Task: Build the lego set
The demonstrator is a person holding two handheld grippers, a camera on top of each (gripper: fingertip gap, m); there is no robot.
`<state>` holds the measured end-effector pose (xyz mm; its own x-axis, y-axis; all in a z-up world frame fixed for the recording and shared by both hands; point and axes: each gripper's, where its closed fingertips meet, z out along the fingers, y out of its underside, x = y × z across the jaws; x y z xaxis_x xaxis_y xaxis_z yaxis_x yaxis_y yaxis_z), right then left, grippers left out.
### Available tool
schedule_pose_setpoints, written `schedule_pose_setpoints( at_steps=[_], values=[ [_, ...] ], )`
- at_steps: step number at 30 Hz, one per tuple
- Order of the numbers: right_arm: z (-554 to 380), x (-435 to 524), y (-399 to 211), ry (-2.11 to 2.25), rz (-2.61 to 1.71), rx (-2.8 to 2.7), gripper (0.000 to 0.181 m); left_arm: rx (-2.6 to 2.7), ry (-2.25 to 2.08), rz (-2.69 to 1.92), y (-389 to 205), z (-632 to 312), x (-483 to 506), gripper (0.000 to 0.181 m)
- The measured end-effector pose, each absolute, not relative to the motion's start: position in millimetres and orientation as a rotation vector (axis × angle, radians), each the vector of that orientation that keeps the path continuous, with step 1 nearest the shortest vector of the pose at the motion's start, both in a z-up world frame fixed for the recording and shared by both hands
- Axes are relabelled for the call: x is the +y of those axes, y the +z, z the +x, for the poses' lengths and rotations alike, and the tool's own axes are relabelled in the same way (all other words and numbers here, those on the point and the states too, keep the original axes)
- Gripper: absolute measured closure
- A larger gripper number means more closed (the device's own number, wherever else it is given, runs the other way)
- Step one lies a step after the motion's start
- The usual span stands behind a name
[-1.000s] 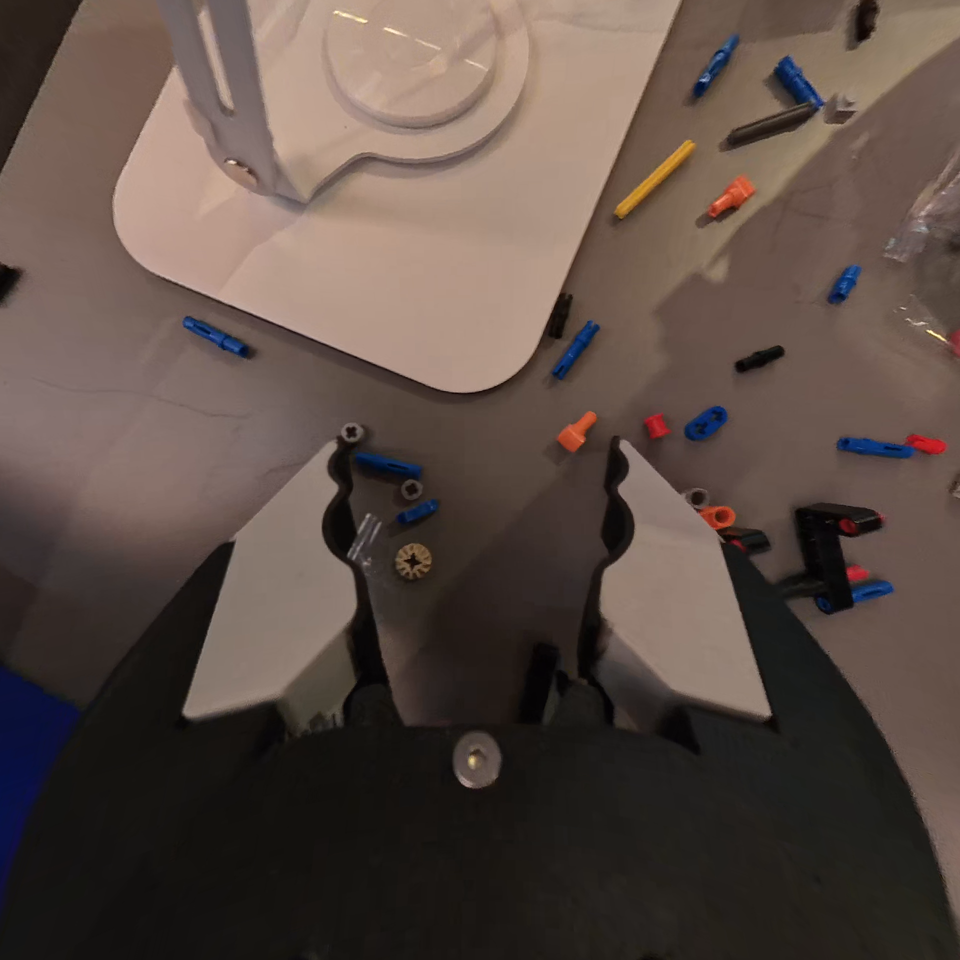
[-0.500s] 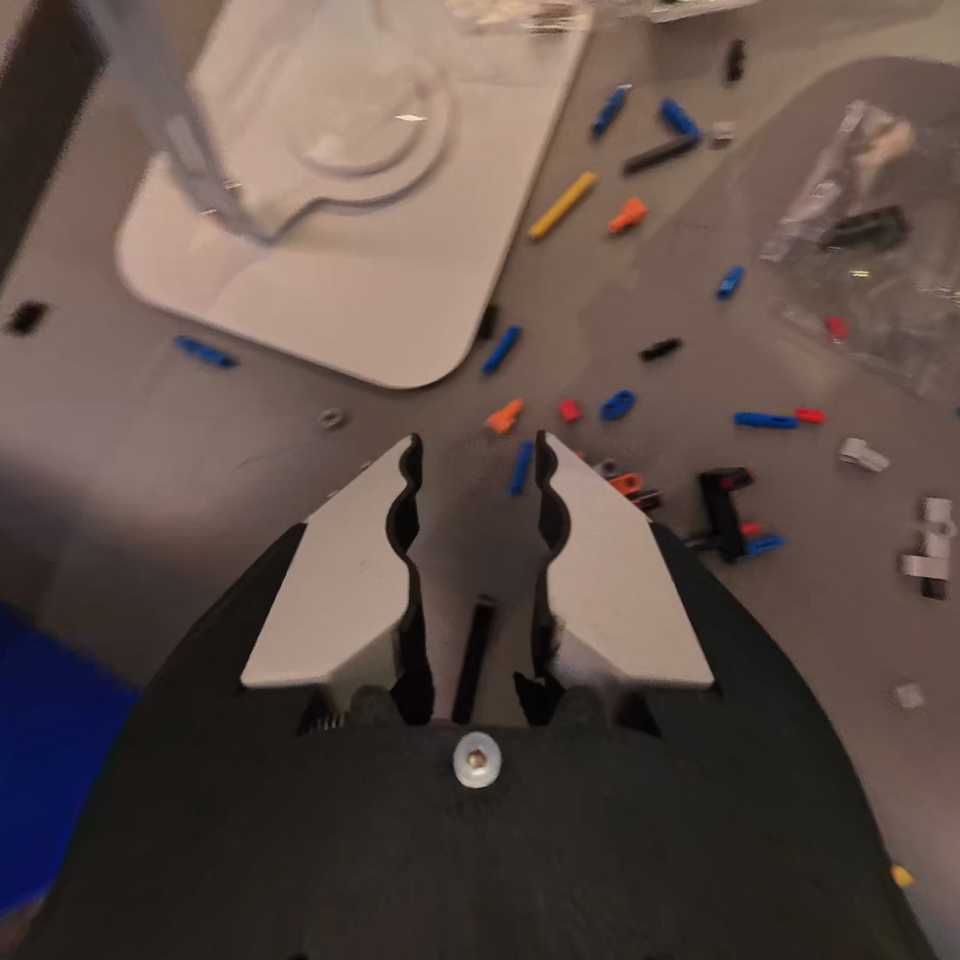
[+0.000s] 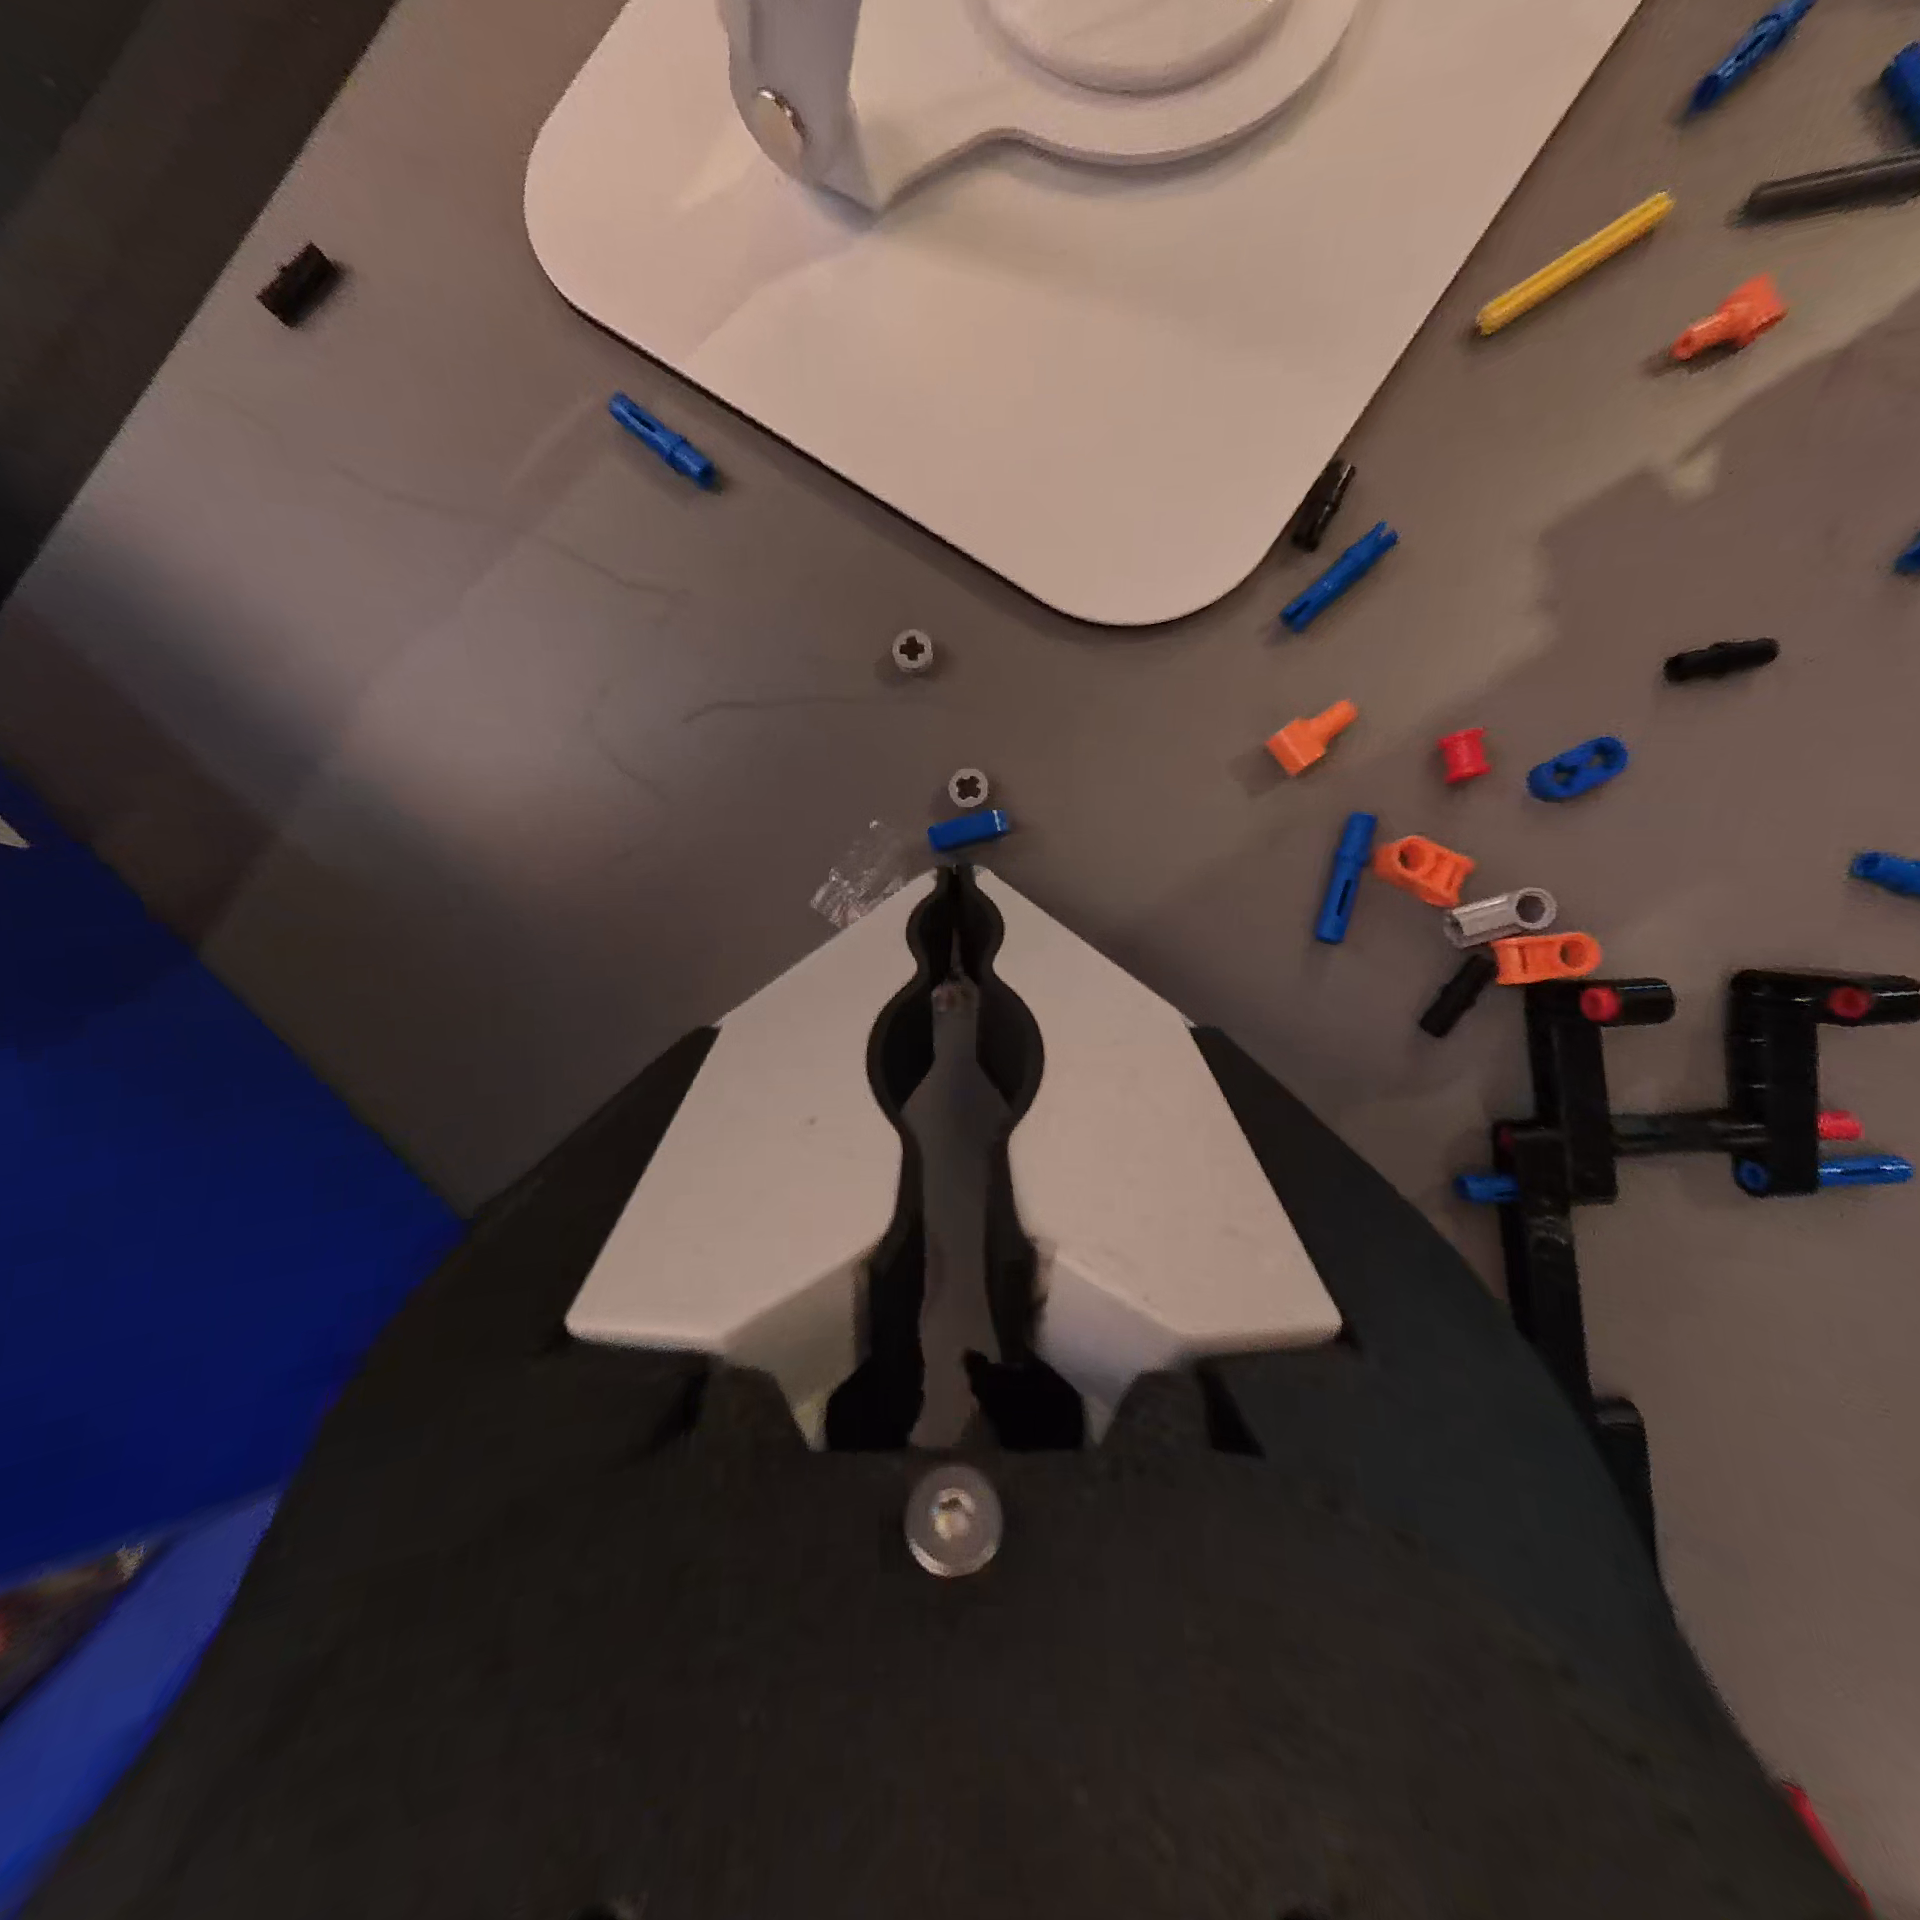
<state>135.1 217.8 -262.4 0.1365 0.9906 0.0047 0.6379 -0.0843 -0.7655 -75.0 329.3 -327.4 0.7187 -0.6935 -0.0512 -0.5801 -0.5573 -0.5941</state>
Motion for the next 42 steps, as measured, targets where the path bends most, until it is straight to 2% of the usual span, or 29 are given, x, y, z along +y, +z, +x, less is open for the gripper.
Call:
schedule_pose_setpoints(
  at_steps=[10,15,21,38,42],
  values=[
    [135,214,-262,0.732,-1.79,-1.572,0.156,1.082,-0.363,-2.317,-326,-38,291,0.181],
    [137,212,-263,0.731,-1.792,-1.575,0.156,0.9,-0.179,-2.211,-299,-64,336,0.181],
    [138,213,-261,0.732,-1.791,-1.567,0.156,1.003,-0.083,-2.277,-326,-79,349,0.181],
    [141,211,-264,0.736,-1.798,-1.569,0.156,1.298,-0.122,-2.121,-326,-28,313,0.181],
    [142,211,-262,0.738,-1.797,-1.565,0.156,1.065,-0.078,-2.117,-307,-48,348,0.181]
  ],
)
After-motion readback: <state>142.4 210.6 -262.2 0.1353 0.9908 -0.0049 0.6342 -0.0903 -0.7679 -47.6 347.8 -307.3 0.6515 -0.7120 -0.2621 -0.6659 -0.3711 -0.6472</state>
